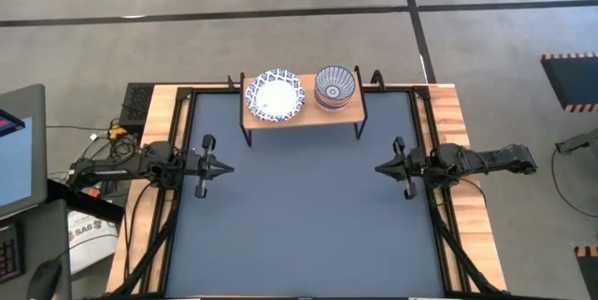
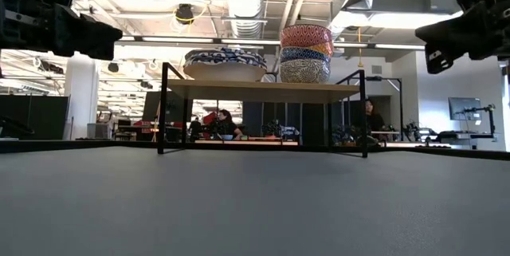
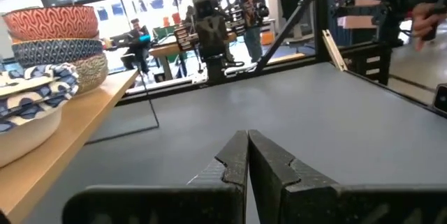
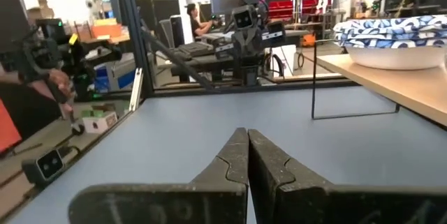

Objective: Place and stack bowls onto a shelf
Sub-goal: Return to Home Position

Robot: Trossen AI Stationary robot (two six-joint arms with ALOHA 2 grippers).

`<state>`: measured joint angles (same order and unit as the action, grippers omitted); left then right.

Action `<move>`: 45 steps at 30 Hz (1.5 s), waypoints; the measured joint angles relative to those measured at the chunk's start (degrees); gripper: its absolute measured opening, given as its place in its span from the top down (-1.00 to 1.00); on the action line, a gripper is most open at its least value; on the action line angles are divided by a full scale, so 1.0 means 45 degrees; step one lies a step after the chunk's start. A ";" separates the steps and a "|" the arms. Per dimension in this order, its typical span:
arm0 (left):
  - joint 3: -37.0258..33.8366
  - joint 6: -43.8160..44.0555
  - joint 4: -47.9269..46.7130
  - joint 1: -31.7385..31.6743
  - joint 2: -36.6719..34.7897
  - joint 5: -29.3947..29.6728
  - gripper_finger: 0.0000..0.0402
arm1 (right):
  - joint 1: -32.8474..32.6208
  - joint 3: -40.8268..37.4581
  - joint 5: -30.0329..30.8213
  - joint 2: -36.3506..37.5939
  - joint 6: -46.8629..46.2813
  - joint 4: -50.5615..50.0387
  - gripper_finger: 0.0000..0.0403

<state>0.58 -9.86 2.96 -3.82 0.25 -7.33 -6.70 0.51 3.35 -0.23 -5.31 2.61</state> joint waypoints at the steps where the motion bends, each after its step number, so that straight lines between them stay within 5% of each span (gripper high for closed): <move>1: 0.0000 0.0058 0.0017 -0.0008 0.0000 -0.0069 1.00 | 0.0000 0.0000 -0.0080 -0.0007 0.0164 -0.0021 0.89; 7: -0.0010 0.1249 0.0235 -0.0006 0.0000 -0.0452 1.00 | 0.0019 -0.0010 -0.0130 -0.0034 0.0399 -0.0103 0.82; 14: -0.0010 0.3305 -0.0327 -0.0008 0.0005 0.1817 1.00 | 0.0024 -0.0019 -0.0125 -0.0029 0.0424 -0.0194 0.77; 45: 0.0087 0.3291 -0.0600 -0.0008 0.0005 0.2044 1.00 | 0.0020 -0.0049 -0.0091 -0.0029 0.0400 -0.0272 0.76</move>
<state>0.97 4.95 0.26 -3.86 0.27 1.87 -6.61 0.30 2.94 -0.36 -3.51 1.39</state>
